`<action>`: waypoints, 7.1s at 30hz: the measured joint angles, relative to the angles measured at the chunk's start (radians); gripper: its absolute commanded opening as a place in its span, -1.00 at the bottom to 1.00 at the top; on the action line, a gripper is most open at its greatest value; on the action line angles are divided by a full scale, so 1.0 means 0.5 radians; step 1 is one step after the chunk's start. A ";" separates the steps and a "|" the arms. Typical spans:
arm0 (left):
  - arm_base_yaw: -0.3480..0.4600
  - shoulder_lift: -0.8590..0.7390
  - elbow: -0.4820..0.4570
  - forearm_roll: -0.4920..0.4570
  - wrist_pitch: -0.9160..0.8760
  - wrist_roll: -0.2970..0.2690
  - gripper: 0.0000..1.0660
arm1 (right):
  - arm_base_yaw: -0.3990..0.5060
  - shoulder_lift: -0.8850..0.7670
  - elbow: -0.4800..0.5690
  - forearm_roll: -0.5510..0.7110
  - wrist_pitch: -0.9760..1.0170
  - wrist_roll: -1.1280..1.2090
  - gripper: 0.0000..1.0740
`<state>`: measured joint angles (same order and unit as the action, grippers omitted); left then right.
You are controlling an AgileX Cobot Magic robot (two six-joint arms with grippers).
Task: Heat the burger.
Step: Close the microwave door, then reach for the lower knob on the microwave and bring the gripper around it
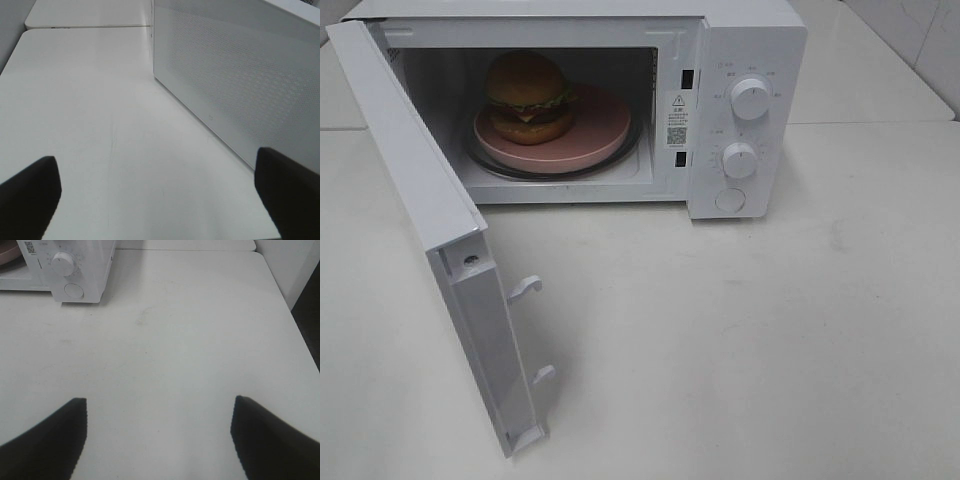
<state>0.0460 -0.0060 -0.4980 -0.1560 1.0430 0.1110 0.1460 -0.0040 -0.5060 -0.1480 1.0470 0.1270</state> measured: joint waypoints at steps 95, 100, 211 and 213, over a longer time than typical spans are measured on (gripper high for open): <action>-0.602 2.726 0.574 0.592 -3.546 -0.294 -1.00 | 0.000 0.000 0.000 0.000 0.000 0.000 0.42; -0.738 2.908 0.498 0.570 -3.666 -0.294 -1.00 | 0.000 0.000 0.000 0.000 0.000 0.000 0.42; -0.390 2.298 -0.596 -0.292 -0.080 0.052 0.91 | 0.000 0.000 0.000 0.002 0.000 0.000 0.42; -0.342 2.258 -0.596 -0.262 -0.032 0.044 0.91 | 0.000 0.000 0.000 0.002 0.000 0.000 0.42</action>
<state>-0.1250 1.1230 -0.7960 -0.2870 1.0270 0.1330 0.1460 -0.0040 -0.5060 -0.1470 1.0470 0.1270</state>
